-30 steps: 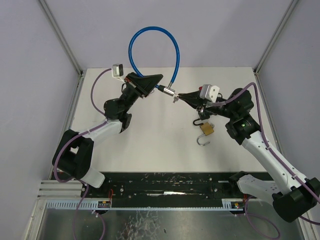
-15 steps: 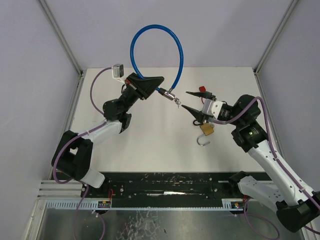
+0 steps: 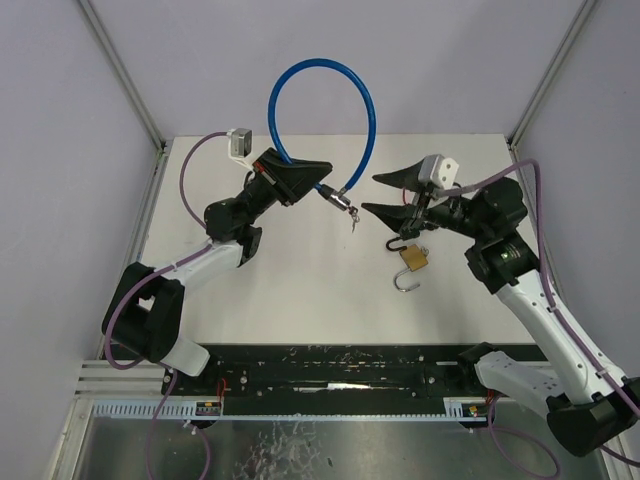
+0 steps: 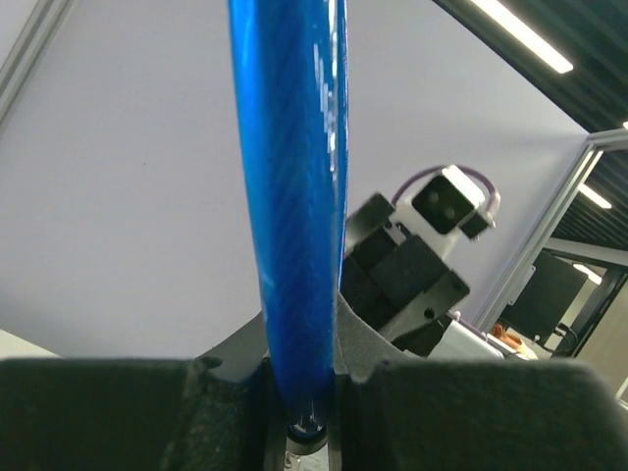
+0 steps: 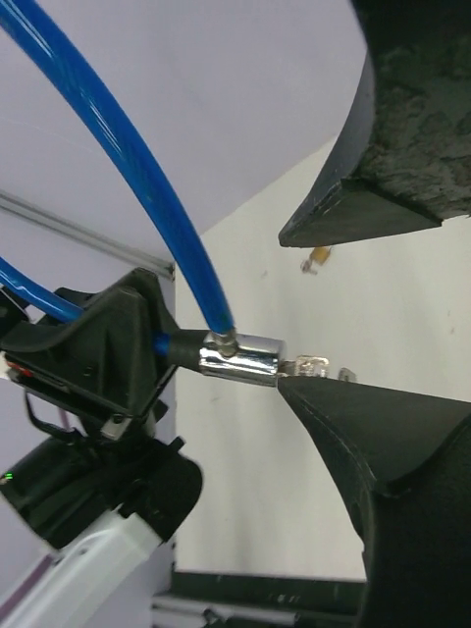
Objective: Lock with the key
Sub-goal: Adjust the lock.
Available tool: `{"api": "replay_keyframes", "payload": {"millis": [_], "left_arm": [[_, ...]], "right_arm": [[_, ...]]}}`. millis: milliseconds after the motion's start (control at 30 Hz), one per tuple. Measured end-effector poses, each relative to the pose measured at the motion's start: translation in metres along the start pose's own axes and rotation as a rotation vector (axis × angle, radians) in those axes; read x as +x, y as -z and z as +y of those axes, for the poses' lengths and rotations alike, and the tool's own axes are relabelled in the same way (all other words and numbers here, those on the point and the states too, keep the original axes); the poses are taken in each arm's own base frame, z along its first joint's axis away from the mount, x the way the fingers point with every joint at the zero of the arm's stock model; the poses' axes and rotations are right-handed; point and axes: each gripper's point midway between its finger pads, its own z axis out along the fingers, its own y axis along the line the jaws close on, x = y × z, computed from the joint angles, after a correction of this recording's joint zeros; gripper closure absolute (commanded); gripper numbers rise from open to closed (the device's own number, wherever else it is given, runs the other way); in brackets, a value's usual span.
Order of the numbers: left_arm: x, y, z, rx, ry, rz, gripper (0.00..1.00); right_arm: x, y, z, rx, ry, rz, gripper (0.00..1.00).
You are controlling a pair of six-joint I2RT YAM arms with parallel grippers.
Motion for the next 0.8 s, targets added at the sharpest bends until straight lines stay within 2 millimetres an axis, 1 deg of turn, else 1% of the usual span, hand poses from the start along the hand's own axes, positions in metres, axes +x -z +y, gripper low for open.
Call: {"api": "replay_keyframes", "payload": {"millis": [133,267,367,467,567,700,800], "left_arm": [[0.005,0.001,-0.002,0.009,0.000,0.029,1.00],[0.009,0.002,-0.003,0.016,0.000,0.051,1.00],[0.012,0.003,-0.004,0.021,0.002,0.065,1.00],[0.015,0.003,-0.005,0.026,0.003,0.079,1.00],[0.017,0.003,-0.006,0.030,0.006,0.087,1.00],[0.017,0.003,-0.006,0.029,0.007,0.087,1.00],[0.018,0.003,-0.007,0.031,0.008,0.088,1.00]], "right_arm": [[-0.015,-0.006,0.000,-0.008,-0.162,-0.038,0.35],[-0.023,-0.013,0.000,-0.019,-0.304,-0.063,0.40],[-0.022,-0.018,-0.001,-0.019,-0.399,-0.068,0.50],[-0.017,-0.023,-0.003,-0.016,-0.472,-0.065,0.66],[-0.013,-0.026,-0.004,-0.016,-0.515,-0.061,0.76],[-0.015,-0.027,-0.002,-0.027,-0.539,-0.064,0.84],[-0.015,-0.027,-0.001,-0.033,-0.539,-0.064,0.86]]}}
